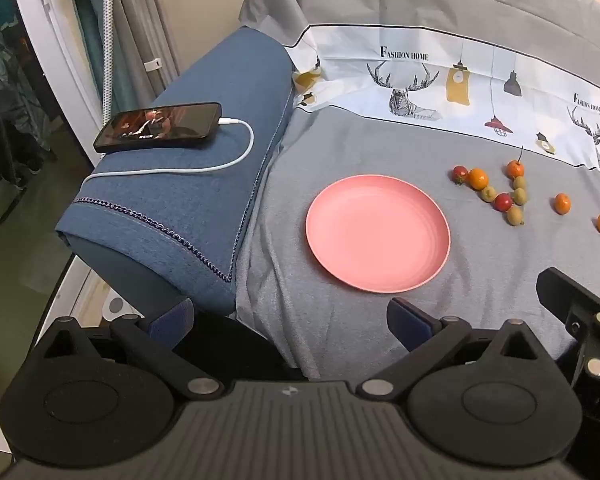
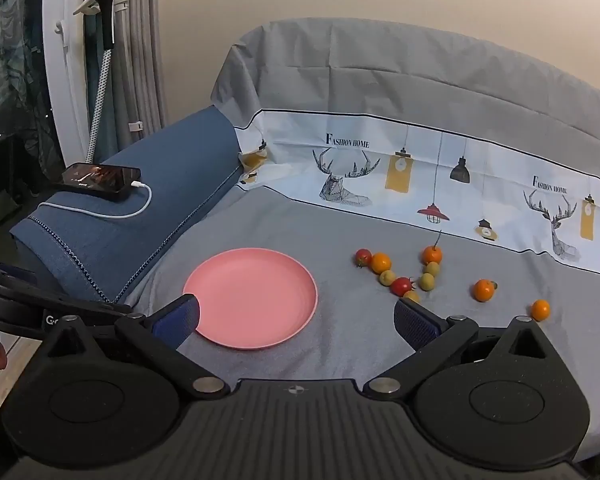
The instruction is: Organize fruits
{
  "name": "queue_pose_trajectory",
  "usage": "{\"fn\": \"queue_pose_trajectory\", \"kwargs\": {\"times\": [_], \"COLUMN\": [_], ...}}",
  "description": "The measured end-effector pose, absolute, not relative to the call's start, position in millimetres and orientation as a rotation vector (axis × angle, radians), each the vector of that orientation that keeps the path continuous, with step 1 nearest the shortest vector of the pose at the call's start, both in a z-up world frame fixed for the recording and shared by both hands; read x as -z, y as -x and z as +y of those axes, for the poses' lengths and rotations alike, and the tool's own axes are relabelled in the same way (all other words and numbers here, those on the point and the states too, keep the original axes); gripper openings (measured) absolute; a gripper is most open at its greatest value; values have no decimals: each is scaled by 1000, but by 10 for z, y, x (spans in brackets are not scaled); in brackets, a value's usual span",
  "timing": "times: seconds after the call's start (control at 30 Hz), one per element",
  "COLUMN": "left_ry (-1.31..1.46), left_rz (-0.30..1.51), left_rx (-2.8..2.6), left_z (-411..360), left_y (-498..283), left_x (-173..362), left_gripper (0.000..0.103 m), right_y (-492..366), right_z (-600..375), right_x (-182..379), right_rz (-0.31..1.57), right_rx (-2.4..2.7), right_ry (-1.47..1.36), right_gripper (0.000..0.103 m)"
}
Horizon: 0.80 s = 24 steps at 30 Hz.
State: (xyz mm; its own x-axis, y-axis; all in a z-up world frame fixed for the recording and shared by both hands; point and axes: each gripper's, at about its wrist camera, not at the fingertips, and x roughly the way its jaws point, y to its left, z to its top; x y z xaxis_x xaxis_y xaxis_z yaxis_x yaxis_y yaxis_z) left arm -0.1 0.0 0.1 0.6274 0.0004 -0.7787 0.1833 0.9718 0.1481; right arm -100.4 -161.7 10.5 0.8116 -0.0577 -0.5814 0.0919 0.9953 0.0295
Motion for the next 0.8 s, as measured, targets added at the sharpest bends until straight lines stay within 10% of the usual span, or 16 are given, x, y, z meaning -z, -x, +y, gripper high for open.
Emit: {"fn": "queue_pose_trajectory", "kwargs": {"times": [0.8], "left_ry": [-234], "left_rz": [895], "left_rx": [101], "left_z": [5], "left_y": [-1], "left_x": [-22], "left_gripper": [103], "right_y": [1053], "right_z": [-1606], "right_x": [-116], "right_rz": [598], "right_rx": [73], "right_ry": [-64], "right_gripper": [102]}}
